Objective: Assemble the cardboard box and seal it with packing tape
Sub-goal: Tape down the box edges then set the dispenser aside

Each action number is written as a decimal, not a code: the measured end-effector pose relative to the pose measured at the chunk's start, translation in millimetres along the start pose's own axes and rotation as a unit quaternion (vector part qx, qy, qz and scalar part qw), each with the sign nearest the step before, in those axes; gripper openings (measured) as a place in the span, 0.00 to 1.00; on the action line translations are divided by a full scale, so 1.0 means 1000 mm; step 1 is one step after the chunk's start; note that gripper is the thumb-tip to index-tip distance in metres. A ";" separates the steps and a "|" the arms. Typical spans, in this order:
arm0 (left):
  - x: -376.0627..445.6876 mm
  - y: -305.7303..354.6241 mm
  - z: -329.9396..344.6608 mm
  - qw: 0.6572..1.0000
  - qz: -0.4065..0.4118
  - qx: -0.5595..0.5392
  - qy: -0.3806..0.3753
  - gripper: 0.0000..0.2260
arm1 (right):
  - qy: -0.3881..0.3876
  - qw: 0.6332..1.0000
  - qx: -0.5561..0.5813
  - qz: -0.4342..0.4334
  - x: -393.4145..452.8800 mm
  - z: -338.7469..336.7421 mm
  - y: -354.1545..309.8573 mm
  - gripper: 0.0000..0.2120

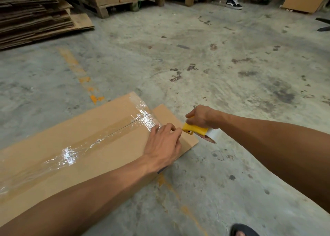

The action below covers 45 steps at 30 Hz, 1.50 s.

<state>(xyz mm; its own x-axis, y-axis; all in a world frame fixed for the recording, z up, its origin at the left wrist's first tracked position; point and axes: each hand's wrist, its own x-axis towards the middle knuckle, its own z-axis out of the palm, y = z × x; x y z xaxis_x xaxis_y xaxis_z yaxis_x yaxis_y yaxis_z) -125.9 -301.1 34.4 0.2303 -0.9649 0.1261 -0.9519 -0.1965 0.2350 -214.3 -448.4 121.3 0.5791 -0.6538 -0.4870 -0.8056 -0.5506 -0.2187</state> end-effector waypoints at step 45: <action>0.118 -0.180 -0.037 0.992 -0.111 0.030 -0.049 0.22 | 0.067 0.915 0.391 -0.065 0.051 -0.004 -0.047 0.18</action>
<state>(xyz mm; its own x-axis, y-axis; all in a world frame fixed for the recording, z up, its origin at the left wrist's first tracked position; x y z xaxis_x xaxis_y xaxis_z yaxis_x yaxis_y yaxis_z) 80.2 -373.1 42.2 0.4180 -0.9083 -0.0173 -0.8906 -0.4135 0.1891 -147.0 -457.9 110.4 0.6445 -0.6954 -0.3178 -0.5414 -0.1217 -0.8319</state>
